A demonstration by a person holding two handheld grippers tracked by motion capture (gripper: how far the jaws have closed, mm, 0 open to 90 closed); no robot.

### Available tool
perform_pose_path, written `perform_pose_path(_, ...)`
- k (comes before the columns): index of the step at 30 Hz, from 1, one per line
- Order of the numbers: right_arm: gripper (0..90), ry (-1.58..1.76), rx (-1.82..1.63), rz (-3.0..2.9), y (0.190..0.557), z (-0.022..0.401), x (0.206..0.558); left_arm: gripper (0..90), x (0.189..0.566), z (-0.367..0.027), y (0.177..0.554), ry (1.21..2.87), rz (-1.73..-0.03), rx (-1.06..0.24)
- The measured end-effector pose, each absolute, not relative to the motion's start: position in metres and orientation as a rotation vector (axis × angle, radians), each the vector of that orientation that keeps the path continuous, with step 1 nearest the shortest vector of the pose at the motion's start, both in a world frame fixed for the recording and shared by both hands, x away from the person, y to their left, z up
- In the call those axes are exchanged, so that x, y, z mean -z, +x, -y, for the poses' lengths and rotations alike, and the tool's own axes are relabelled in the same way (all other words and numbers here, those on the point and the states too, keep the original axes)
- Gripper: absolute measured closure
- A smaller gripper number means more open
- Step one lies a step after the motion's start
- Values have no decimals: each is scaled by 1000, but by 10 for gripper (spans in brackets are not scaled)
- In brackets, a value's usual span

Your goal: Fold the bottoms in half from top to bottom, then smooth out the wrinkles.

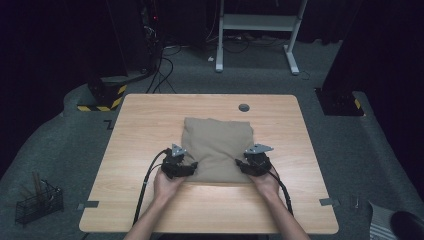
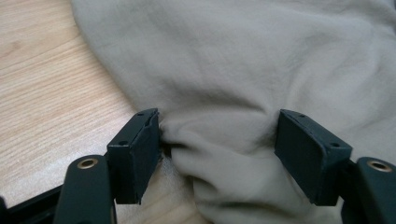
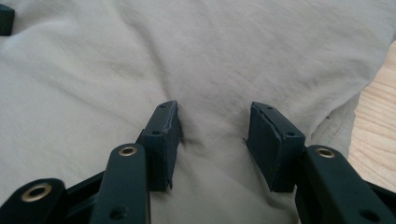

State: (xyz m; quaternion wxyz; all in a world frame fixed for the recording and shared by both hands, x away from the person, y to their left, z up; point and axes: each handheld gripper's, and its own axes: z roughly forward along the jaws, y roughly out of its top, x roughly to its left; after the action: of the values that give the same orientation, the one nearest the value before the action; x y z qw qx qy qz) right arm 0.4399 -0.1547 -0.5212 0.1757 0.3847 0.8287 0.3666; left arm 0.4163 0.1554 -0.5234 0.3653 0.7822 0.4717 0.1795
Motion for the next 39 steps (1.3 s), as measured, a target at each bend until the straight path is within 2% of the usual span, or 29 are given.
perform_pose_path(11,506,1108,-1068,-2338,447,160,522,295,523,-158,422,2009,-1209,-451)
perform_pose_path(17,498,1174,-1167,-2281,430,174,511,302,510,-167,407,1988,-1182,-449)
perform_pose_path(22,492,1187,-1138,-2252,412,190,506,284,506,-189,390,1974,-1179,-455)
perform_pose_path(29,463,1238,-1071,-2170,388,220,509,280,516,-222,374,1976,-1267,-507)
perform_pose_path(39,434,1379,-941,-2081,385,258,518,272,527,-252,365,1956,-1363,-608)
